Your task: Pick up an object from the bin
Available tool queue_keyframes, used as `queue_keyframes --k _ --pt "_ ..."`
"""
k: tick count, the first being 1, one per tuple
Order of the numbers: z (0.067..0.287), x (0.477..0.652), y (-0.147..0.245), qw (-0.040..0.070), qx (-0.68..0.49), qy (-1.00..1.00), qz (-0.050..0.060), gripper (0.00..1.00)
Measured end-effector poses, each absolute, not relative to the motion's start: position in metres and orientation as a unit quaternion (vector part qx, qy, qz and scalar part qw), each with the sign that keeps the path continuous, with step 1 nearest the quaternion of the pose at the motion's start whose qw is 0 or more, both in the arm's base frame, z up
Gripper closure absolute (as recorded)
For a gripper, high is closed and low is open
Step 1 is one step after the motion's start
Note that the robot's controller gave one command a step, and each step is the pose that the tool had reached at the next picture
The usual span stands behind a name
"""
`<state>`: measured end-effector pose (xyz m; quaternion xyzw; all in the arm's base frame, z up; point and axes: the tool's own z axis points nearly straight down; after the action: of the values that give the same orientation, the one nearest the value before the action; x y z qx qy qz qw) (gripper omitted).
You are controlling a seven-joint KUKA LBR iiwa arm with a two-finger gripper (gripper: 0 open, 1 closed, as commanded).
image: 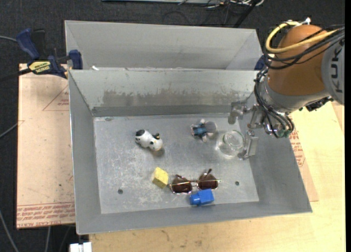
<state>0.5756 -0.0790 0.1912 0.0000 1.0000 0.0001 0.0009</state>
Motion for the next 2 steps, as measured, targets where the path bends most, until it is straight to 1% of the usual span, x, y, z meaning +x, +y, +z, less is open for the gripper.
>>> queue_keyframes --k 1,2 --pt "0.123 0.611 -0.041 0.004 -0.013 1.000 0.000 0.00" --pt "0.088 0.617 -0.029 -0.001 0.002 1.000 0.001 0.00"
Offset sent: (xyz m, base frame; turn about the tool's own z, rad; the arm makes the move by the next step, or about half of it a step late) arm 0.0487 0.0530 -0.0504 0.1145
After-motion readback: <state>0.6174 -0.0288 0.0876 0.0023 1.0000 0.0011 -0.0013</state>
